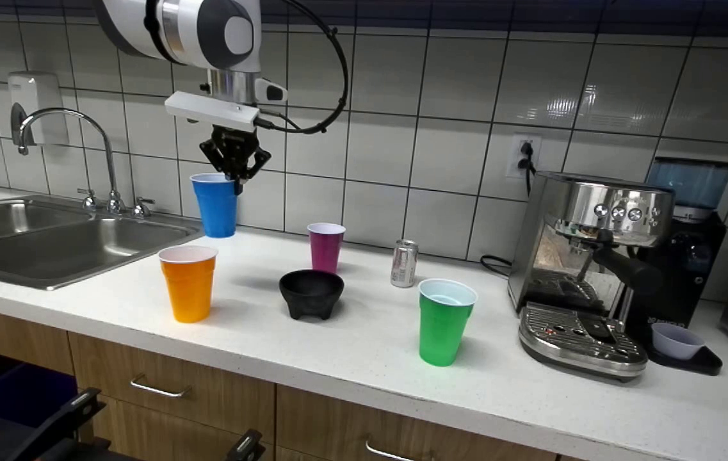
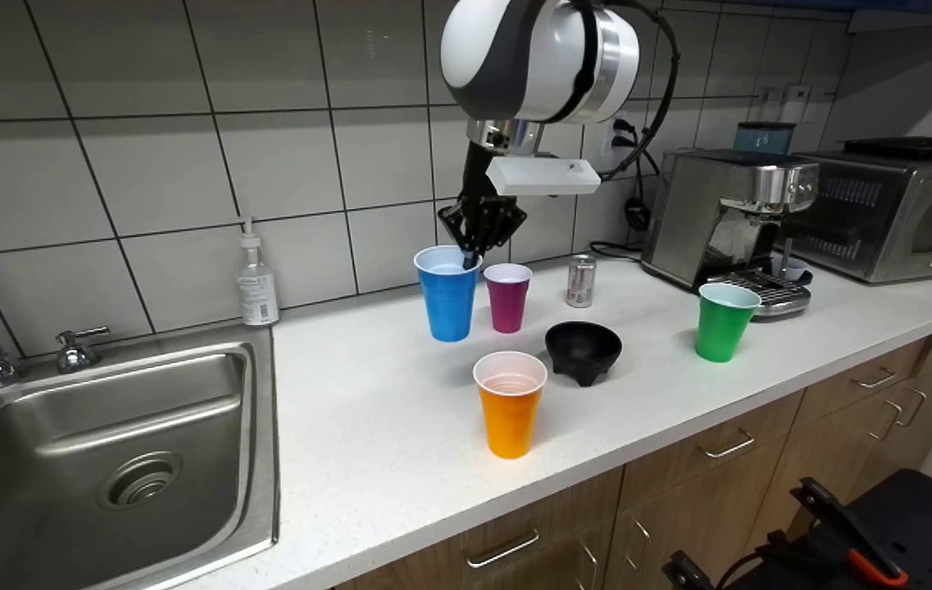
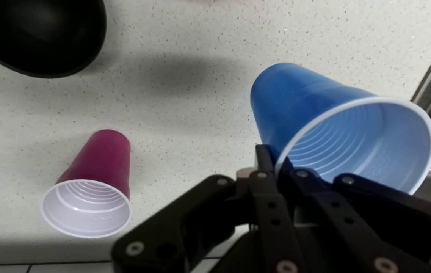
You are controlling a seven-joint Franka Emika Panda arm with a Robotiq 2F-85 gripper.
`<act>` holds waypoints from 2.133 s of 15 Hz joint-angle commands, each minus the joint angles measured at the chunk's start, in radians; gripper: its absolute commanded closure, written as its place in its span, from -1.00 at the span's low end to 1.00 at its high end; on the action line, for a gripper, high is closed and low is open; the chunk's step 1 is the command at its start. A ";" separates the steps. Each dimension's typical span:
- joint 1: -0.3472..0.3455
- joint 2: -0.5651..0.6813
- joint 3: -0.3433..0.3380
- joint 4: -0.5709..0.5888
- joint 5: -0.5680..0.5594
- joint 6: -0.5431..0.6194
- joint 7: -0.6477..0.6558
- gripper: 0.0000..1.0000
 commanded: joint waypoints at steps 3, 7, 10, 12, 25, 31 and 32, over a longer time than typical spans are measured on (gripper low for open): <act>-0.015 -0.112 0.018 -0.104 0.057 -0.003 -0.059 0.98; -0.007 -0.169 0.011 -0.156 0.056 0.005 -0.056 0.98; -0.001 -0.212 0.006 -0.198 0.063 0.002 -0.059 0.98; 0.002 -0.239 0.003 -0.228 0.058 0.010 -0.054 0.98; 0.033 -0.376 -0.017 -0.375 0.045 -0.002 -0.070 0.98; 0.030 -0.399 -0.024 -0.406 0.032 -0.011 -0.062 0.98; 0.028 -0.398 -0.025 -0.407 0.029 -0.010 -0.059 0.98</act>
